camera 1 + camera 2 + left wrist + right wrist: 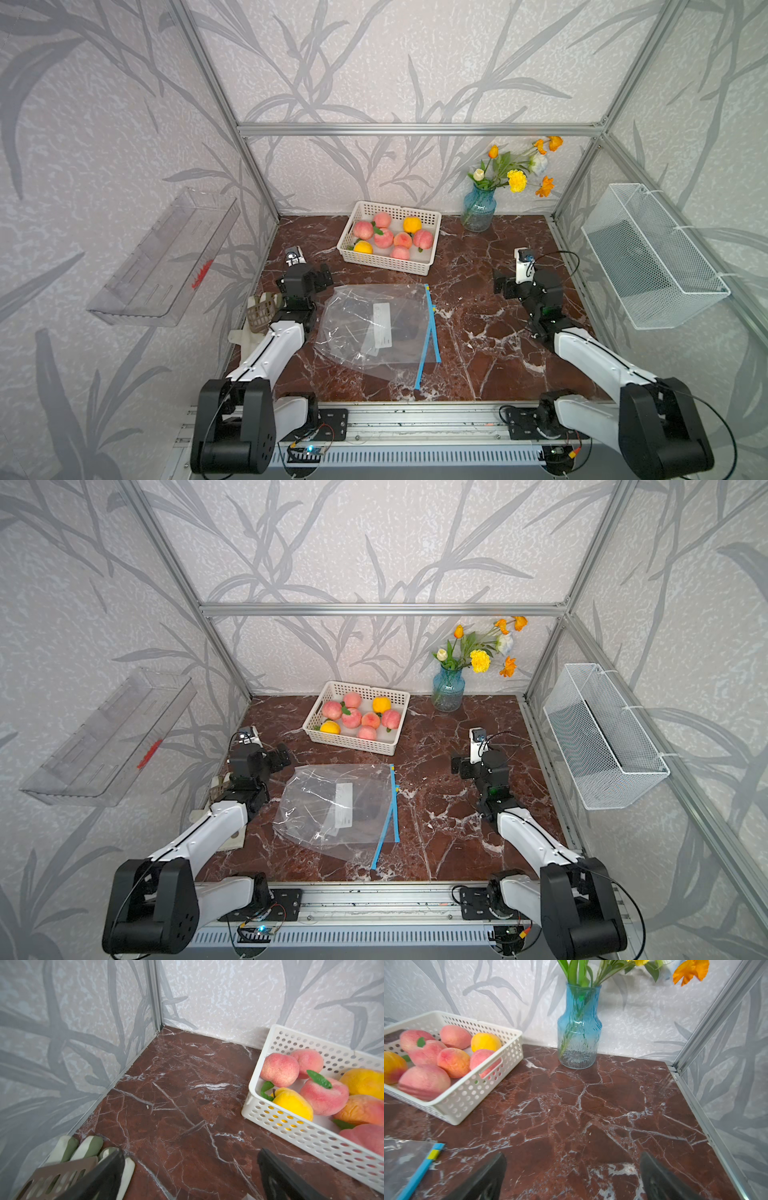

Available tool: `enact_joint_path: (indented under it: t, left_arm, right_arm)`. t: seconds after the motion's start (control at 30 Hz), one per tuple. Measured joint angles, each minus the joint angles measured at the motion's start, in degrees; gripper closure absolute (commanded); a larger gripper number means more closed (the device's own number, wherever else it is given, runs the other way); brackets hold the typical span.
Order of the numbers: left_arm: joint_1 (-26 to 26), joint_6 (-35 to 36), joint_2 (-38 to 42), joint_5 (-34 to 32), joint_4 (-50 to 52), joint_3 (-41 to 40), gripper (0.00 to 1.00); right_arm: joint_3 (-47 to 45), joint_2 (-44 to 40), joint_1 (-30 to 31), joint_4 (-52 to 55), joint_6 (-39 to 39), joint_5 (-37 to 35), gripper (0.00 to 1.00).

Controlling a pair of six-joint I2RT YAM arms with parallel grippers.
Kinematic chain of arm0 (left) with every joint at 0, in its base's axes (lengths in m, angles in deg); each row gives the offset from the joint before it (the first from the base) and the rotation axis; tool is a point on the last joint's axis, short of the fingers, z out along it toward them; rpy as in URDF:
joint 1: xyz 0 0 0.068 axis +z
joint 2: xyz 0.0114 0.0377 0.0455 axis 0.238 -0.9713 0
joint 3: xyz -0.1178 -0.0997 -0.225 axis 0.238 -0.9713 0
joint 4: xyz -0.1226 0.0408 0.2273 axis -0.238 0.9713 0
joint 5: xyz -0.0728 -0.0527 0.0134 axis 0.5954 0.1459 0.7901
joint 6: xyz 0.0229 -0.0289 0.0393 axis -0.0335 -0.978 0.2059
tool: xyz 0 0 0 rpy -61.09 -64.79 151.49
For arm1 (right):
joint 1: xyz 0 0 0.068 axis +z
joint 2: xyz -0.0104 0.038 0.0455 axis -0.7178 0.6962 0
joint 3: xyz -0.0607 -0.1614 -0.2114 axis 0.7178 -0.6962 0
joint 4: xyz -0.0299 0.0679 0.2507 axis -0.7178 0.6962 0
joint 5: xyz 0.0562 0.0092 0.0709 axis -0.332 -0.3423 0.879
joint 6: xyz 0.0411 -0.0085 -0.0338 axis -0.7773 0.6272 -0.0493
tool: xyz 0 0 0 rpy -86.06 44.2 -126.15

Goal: Place the peach in a zip-top bag and seal the zipper
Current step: Open the zipper food storage bag.

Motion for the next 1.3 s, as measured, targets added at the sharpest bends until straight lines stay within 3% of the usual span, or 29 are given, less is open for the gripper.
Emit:
enact_joint_path:
  t: [0.27,0.5,0.73,0.97,1.3]
  left_arm:
    - [-0.39,-14.88,4.74,7.52,19.23,8.02,0.0]
    - [-2.47,-20.74,4.85,18.14,29.07,12.57,0.01]
    - [-12.35,-21.55,4.44,21.99,34.62,16.44,0.01]
    - [-23.26,-23.17,1.92,22.14,37.75,18.8,0.01]
    - [-33.88,-28.11,-7.28,22.29,35.63,18.45,0.09]
  right_arm:
    - [5.95,-6.16,1.03,20.57,-12.33,3.3,0.01]
    - [7.63,-6.36,1.38,30.62,-21.33,10.84,0.01]
    - [7.63,-4.61,2.95,33.73,-27.47,16.17,0.01]
    - [7.61,0.39,10.88,33.14,-33.16,21.49,0.0]
    - [7.45,10.47,19.21,26.14,-38.97,25.4,0.22]
